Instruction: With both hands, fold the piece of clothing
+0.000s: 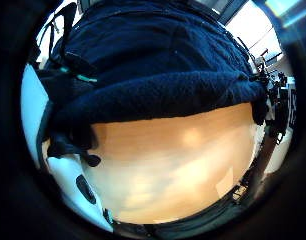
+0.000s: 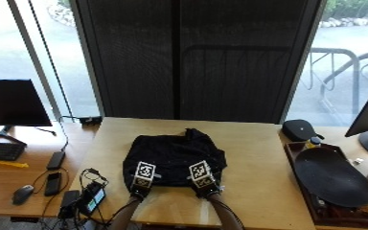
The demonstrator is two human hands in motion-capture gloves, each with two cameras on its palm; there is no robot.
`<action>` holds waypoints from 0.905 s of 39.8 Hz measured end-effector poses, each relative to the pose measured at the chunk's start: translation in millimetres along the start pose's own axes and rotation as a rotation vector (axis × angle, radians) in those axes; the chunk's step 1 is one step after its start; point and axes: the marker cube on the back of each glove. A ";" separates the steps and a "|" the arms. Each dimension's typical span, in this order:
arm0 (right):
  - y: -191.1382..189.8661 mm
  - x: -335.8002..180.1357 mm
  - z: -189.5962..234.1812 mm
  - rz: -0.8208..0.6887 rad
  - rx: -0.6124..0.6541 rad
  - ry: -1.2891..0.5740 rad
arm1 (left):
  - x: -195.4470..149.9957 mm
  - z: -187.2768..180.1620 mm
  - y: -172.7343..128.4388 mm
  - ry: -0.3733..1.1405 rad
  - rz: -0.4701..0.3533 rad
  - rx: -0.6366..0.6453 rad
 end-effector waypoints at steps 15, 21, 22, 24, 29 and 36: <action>2.4 53.9 -111.0 -0.316 -0.459 -0.264 | -25.4 -119.5 12.6 -0.003 0.253 -0.372; -8.5 76.1 -162.7 -0.337 -0.472 -0.304 | -39.7 -155.1 2.5 0.040 0.275 -0.373; -12.3 79.6 -169.0 -0.329 -0.470 -0.313 | -42.2 -159.8 0.3 0.043 0.269 -0.374; -24.6 85.6 -175.7 -0.297 -0.463 -0.331 | -46.6 -168.2 -5.3 0.046 0.253 -0.371; -78.6 91.9 -169.2 -0.165 -0.472 -0.348 | -52.6 -169.4 -45.4 0.046 0.196 -0.380; -118.6 83.4 -152.1 -0.016 -0.501 -0.249 | -46.4 -172.4 -79.7 -0.022 0.096 -0.414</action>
